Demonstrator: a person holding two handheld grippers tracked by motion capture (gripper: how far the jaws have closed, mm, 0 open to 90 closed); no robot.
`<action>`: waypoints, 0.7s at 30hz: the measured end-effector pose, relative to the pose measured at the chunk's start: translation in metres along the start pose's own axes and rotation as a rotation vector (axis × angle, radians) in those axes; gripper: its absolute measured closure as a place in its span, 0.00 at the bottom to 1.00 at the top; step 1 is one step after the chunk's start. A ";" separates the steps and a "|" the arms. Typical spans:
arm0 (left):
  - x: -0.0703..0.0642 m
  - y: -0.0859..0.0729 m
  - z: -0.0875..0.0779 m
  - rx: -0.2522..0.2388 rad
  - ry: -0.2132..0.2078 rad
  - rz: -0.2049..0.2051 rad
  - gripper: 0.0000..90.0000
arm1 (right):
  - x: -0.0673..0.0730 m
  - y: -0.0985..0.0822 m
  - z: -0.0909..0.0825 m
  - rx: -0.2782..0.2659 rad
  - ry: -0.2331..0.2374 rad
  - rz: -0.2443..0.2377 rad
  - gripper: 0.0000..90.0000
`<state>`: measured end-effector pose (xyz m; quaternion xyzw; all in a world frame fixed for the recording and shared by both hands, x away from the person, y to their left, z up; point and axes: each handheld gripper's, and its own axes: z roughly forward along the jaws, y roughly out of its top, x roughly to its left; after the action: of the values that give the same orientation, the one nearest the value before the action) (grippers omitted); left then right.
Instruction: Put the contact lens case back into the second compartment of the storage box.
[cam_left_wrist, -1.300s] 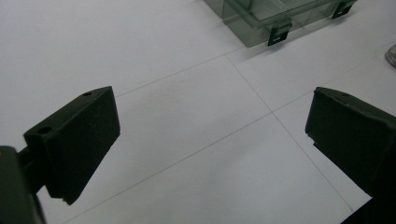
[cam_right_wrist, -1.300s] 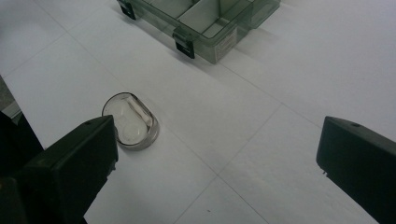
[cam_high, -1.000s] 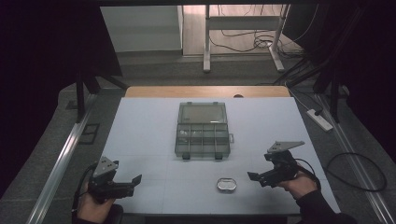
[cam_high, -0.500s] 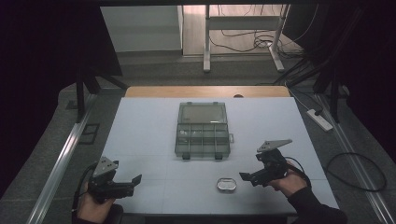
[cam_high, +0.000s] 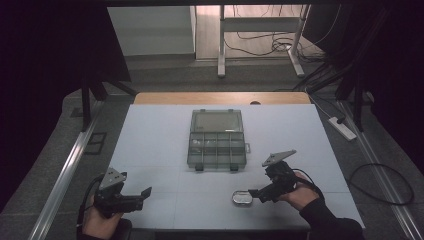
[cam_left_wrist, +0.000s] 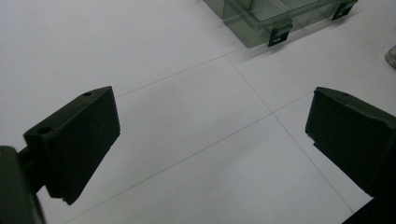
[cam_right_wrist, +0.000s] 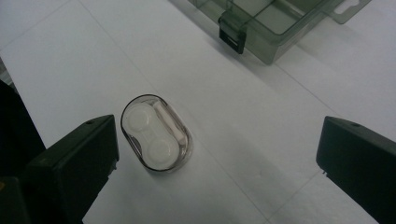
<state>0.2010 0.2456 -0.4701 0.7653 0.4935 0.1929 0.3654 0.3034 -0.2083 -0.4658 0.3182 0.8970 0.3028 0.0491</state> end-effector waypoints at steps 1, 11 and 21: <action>0.000 0.000 0.000 0.000 0.000 0.000 0.03 | 0.002 0.001 0.001 0.006 -0.001 -0.004 0.00; 0.000 0.000 0.000 0.000 -0.002 -0.001 0.03 | 0.012 0.007 0.012 0.055 0.013 -0.035 0.00; 0.000 0.000 0.000 0.000 -0.002 -0.001 0.03 | 0.021 0.012 0.027 0.105 0.032 -0.062 0.00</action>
<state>0.2011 0.2459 -0.4702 0.7652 0.4935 0.1919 0.3663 0.3004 -0.1744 -0.4788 0.2876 0.9218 0.2586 0.0276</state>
